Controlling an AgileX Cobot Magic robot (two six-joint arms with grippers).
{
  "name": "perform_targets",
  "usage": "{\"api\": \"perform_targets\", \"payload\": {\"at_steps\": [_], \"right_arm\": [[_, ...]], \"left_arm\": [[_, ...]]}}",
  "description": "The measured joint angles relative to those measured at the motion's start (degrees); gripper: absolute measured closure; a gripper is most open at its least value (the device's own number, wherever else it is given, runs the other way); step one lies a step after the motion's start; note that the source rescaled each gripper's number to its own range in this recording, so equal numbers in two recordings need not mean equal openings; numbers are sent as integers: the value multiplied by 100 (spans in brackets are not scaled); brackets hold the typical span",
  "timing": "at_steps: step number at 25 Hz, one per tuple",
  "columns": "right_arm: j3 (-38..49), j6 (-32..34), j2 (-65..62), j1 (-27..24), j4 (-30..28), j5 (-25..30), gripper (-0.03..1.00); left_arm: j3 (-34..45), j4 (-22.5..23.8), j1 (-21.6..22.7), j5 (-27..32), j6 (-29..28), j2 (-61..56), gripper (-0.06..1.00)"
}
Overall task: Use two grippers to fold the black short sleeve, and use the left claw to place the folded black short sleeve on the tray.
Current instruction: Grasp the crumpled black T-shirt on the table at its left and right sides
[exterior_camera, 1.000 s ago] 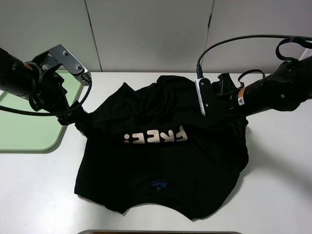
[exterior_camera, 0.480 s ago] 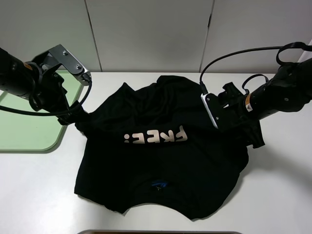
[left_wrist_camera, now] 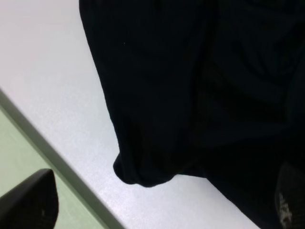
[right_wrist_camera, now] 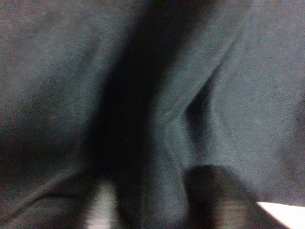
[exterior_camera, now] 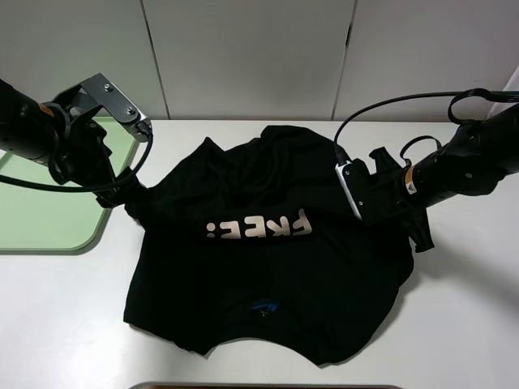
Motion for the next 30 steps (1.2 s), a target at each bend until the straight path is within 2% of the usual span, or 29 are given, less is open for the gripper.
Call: {"api": "perform_targets", "payload": {"at_steps": [1, 2, 3, 4, 9, 13, 17, 21, 30], "right_arm": [[0, 20, 0, 0, 0, 54, 71], [0, 47, 0, 0, 0, 107, 84], [0, 62, 0, 0, 0, 172, 94], [0, 70, 0, 0, 0, 218, 97], [0, 70, 0, 0, 0, 379, 97], [0, 70, 0, 0, 0, 392, 97], [0, 70, 0, 0, 0, 393, 97], [0, 70, 0, 0, 0, 393, 97], [0, 260, 0, 0, 0, 393, 97]], "left_arm": [[0, 0, 0, 0, 0, 0, 4], [0, 0, 0, -5, 0, 0, 4], [0, 0, 0, -9, 0, 0, 4], [0, 0, 0, -12, 0, 0, 4], [0, 0, -49, -16, 0, 0, 4], [0, 0, -355, -6, 29, 0, 4], [0, 0, -597, -23, 397, 0, 4], [-55, 0, -617, 12, 629, 125, 4], [-1114, 19, -617, 725, 635, 1283, 4]]}}
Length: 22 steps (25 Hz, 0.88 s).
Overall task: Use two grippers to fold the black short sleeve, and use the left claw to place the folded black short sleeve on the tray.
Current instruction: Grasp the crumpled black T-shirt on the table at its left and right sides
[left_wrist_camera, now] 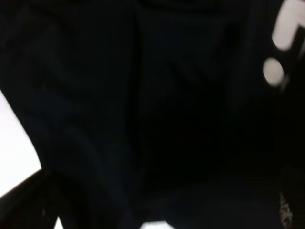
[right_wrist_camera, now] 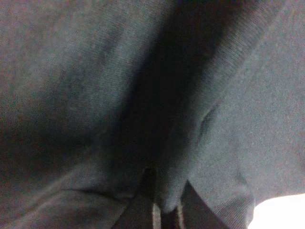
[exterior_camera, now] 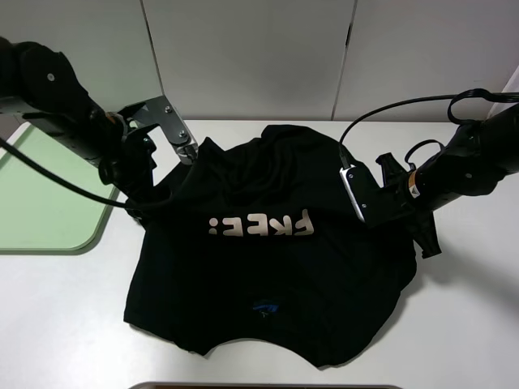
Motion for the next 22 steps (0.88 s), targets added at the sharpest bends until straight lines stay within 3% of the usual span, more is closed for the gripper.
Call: {"api": "perform_targets", "payload": {"at_steps": [9, 14, 22], "right_arm": [[0, 255, 0, 0, 0, 0, 97], [0, 255, 0, 0, 0, 0, 97], [0, 255, 0, 0, 0, -13, 97]], "left_arm": [[-1378, 361, 0, 991, 60, 1144, 4], [-1519, 806, 0, 1346, 60, 1541, 4], [-1561, 908, 0, 1495, 60, 1697, 5]]}}
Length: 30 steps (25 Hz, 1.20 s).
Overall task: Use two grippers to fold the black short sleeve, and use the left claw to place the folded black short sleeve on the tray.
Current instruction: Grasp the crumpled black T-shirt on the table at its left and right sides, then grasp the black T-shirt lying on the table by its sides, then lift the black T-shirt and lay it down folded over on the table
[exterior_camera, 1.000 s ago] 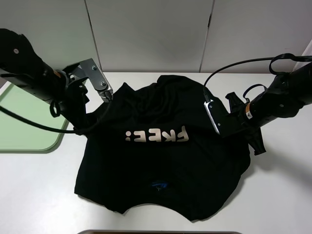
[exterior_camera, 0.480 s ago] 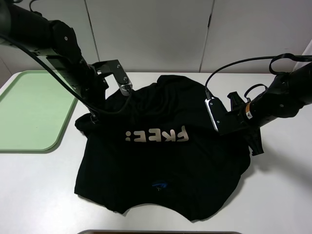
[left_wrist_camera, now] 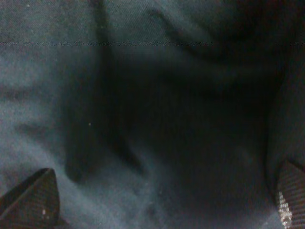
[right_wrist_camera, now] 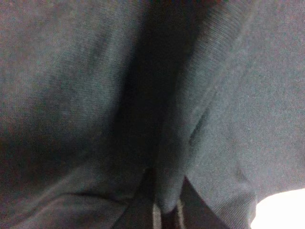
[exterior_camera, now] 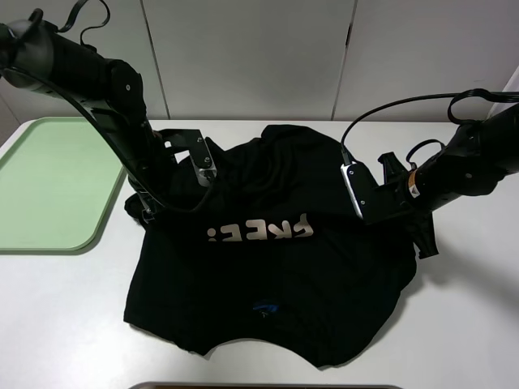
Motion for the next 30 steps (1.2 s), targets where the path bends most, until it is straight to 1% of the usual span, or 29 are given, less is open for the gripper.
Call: {"api": "perform_targets", "payload": {"at_steps": [7, 9, 11, 13, 15, 18, 22, 26, 30], "right_arm": [[0, 0, 0, 0, 0, 0, 97], [0, 0, 0, 0, 0, 0, 97], [0, 0, 0, 0, 0, 0, 97], [0, 0, 0, 0, 0, 0, 97], [0, 0, 0, 0, 0, 0, 97], [0, 0, 0, 0, 0, 0, 97], [0, 63, 0, 0, 30, -6, 97], [0, 278, 0, 0, 72, -85, 97], [0, 413, 0, 0, 85, -151, 97]], "left_arm": [[-467, -1, 0, 200, 12, -184, 6], [-612, -22, 0, 476, 282, -279, 6], [-653, -144, 0, 805, 753, -314, 6], [-657, -437, 0, 1039, 1276, -314, 6], [-657, -673, 0, 1175, 1837, -314, 6], [-657, -729, 0, 1193, 2305, -314, 6], [-657, -531, 7, 1188, 2436, -301, 6], [-657, -394, 14, 1236, 2455, -92, 6], [-657, -117, 14, 1095, 2105, 221, 6]]}}
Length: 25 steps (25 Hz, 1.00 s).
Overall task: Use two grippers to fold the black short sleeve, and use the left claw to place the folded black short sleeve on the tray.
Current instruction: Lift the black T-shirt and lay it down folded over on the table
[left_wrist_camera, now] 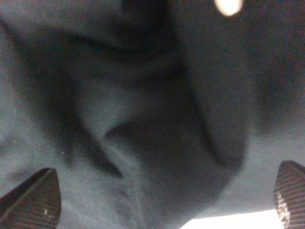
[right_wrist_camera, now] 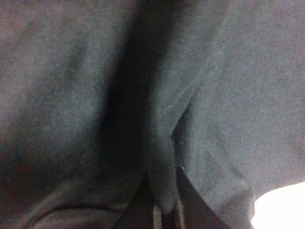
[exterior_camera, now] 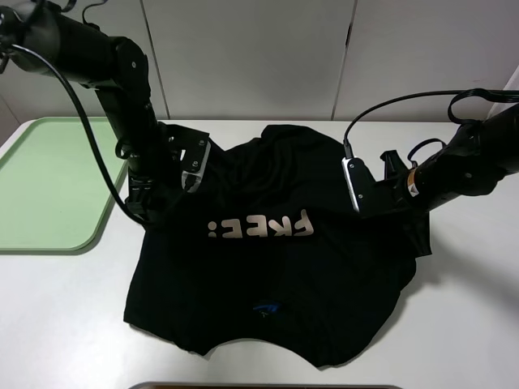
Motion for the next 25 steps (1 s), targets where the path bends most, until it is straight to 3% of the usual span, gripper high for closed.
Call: {"api": "perform_targets", "payload": {"at_steps": [5, 8, 10, 13, 15, 21, 25], "right_arm": [[0, 14, 0, 0, 5, -6, 97], [0, 14, 0, 0, 5, -13, 97], [0, 14, 0, 0, 5, -32, 97], [0, 14, 0, 0, 22, -39, 97], [0, 14, 0, 0, 22, -39, 97], [0, 19, -6, 0, 22, -39, 97], [0, 416, -216, 0, 22, -39, 97]], "left_arm": [[0, 104, 4, -101, -189, 217, 8], [0, 104, 4, -202, -193, 286, 15], [0, 104, 4, -239, -208, 291, 35], [0, 104, 4, -79, -208, 291, 78], [0, 104, 4, 30, -231, 291, 90], [0, 62, 4, 236, -562, 256, 94], [0, -202, 4, 140, -770, -20, 94]]}}
